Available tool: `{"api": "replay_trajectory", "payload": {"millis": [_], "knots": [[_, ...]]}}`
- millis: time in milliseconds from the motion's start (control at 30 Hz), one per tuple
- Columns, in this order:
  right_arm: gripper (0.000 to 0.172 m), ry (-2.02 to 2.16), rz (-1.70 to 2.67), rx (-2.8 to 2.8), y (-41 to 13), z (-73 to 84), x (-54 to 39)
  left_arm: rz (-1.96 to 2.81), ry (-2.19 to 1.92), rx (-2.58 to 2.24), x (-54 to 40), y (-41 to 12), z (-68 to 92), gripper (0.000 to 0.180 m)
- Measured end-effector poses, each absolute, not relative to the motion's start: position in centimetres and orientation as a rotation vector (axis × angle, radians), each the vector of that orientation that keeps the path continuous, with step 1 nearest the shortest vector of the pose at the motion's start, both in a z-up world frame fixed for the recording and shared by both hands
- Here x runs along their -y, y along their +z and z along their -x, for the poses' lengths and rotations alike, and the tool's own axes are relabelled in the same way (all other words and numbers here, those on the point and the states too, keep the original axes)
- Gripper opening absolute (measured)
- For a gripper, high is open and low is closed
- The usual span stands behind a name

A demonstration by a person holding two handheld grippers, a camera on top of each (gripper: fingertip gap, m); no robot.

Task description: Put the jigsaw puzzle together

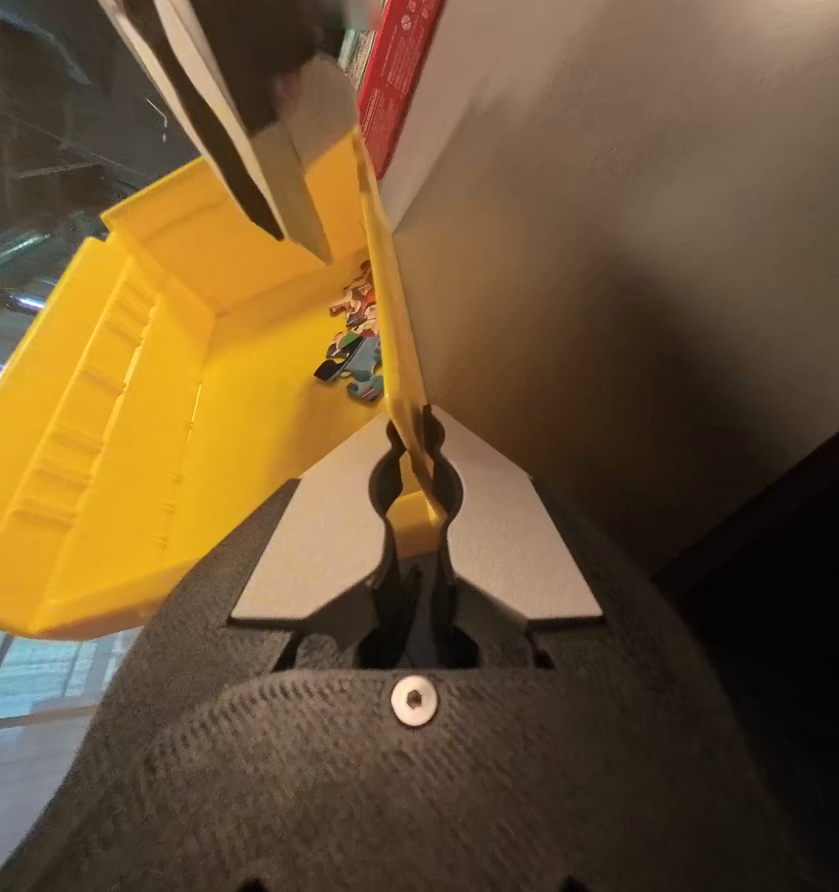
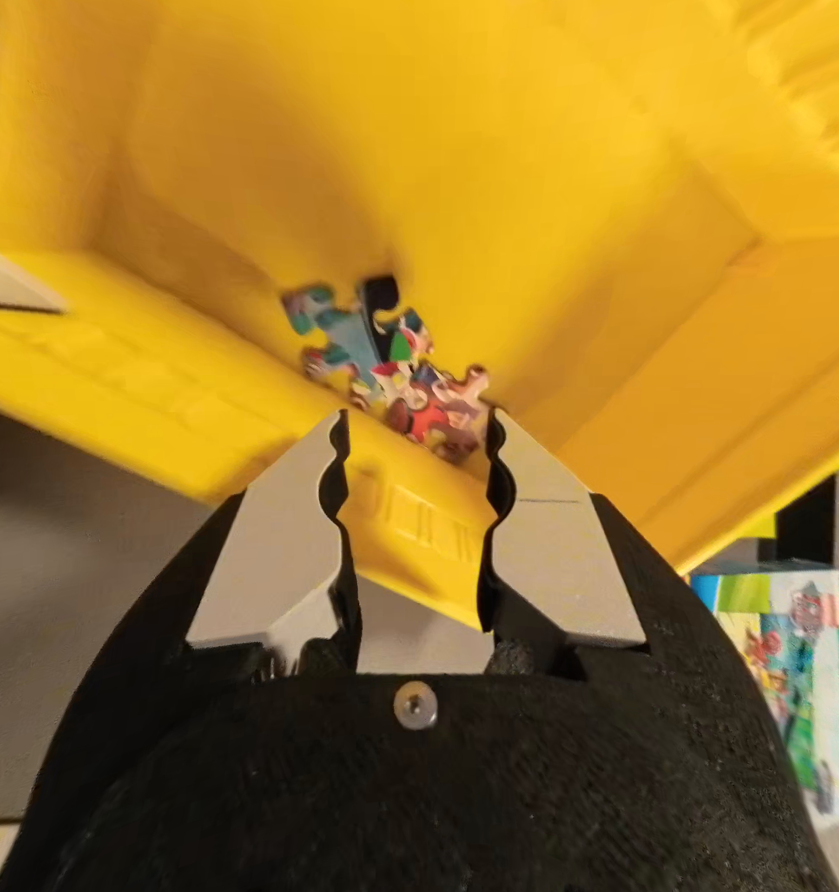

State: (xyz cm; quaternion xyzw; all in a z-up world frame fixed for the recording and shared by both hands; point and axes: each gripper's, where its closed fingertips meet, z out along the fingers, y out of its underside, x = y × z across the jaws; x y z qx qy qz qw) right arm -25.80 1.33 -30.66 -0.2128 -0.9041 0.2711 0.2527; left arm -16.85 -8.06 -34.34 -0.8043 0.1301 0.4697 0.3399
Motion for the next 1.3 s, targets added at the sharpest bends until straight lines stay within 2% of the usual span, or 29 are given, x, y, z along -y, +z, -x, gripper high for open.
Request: {"api": "replay_trajectory", "payload": {"millis": [100, 400, 567, 733, 833, 933, 1000, 1067, 1167, 1300], "knots": [[0.067, 0.653, 0.675, 2.542, -32.2, 27.1, -2.1, 2.11, 1.278, -0.378, 8.3, -34.6, 16.9, 0.005], [0.069, 0.636, 1.203, 2.57, -34.6, 28.6, -2.9, 2.115, 1.41, -0.493, 8.0, -34.2, 16.2, 0.004], [0.086, 0.641, 1.275, 2.492, -35.5, 29.2, -2.9, 2.094, 1.464, -0.546, 7.9, -34.2, 15.9, 0.002], [0.064, 0.677, 1.235, 2.434, -35.9, 28.9, -3.0, 2.084, 1.478, -0.555, 8.1, -34.4, 16.0, 0.002], [0.058, 0.715, 1.197, 2.391, -35.8, 28.9, -2.7, 2.088, 1.44, -0.517, 8.1, -34.5, 16.1, 0.002], [0.03, 0.785, 1.137, 2.347, -35.0, 28.8, -2.2, 2.096, 1.409, -0.487, 8.3, -34.5, 16.2, 0.003], [0.026, 0.811, 1.118, 2.32, -34.4, 28.9, -2.1, 2.1, 1.397, -0.481, 8.3, -34.6, 16.1, 0.003], [0.032, 0.803, 1.12, 2.302, -34.1, 29.0, -2.2, 2.102, 1.387, -0.469, 8.3, -34.7, 16.1, 0.004], [0.054, 0.737, 1.175, 2.318, -34.7, 29.3, -3.0, 2.103, 1.386, -0.468, 8.3, -34.8, 16.2, 0.004], [0.075, 0.656, 1.282, 2.38, -36.2, 29.4, -3.8, 2.1, 1.427, -0.518, 8.2, -34.9, 15.9, 0.004]]}}
